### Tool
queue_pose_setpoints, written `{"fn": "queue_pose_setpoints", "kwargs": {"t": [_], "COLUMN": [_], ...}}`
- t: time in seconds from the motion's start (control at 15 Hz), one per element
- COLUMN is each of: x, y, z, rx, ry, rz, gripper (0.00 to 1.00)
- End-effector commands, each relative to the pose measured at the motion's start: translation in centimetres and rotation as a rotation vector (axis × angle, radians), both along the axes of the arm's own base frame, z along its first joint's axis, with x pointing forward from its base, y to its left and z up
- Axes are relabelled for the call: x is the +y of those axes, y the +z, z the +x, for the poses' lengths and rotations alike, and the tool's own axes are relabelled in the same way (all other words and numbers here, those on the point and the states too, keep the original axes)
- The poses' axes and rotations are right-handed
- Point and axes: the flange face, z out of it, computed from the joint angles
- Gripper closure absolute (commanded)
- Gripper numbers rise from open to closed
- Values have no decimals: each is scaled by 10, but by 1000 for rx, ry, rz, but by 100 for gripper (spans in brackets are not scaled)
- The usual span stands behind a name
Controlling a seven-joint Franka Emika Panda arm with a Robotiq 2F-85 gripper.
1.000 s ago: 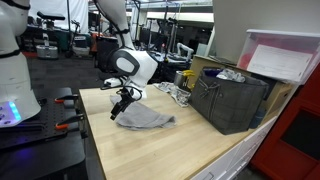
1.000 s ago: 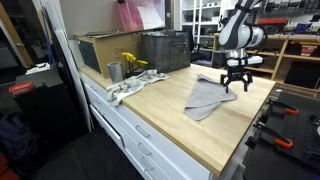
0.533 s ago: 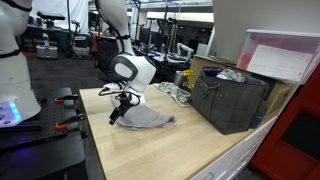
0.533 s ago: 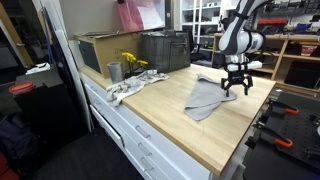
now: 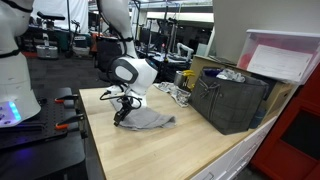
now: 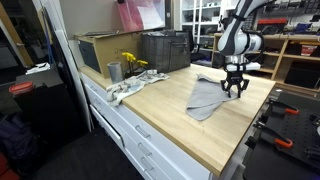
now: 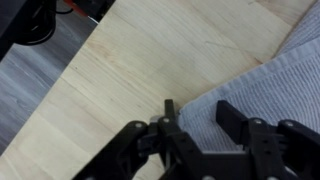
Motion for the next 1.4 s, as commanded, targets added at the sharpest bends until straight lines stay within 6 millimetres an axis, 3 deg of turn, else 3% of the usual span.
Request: {"fn": "queue_pose_setpoints", "kwargs": {"t": [0.0, 0.13, 0.2, 0.6, 0.67, 0.8, 0.93, 1.0, 1.13, 1.2, 1.27, 1.33], "x": [-3, -2, 0, 9, 10, 14, 19, 21, 25, 26, 27, 28], "y": [6, 8, 9, 18, 19, 21, 21, 21, 21, 22, 23, 25], "z": [0, 1, 1, 3, 3, 4, 6, 7, 8, 9, 9, 9], "rx": [-26, -27, -26, -13, -8, -4, -3, -3, 3, 5, 12, 20], "ry": [-2, 3, 6, 44, 55, 81, 105, 114, 120, 126, 132, 140], "rz": [10, 6, 6, -4, -11, -21, -24, -24, -23, -24, -30, -38], "gripper": [81, 96, 99, 98, 68, 62, 47, 85, 84, 92, 52, 54]}}
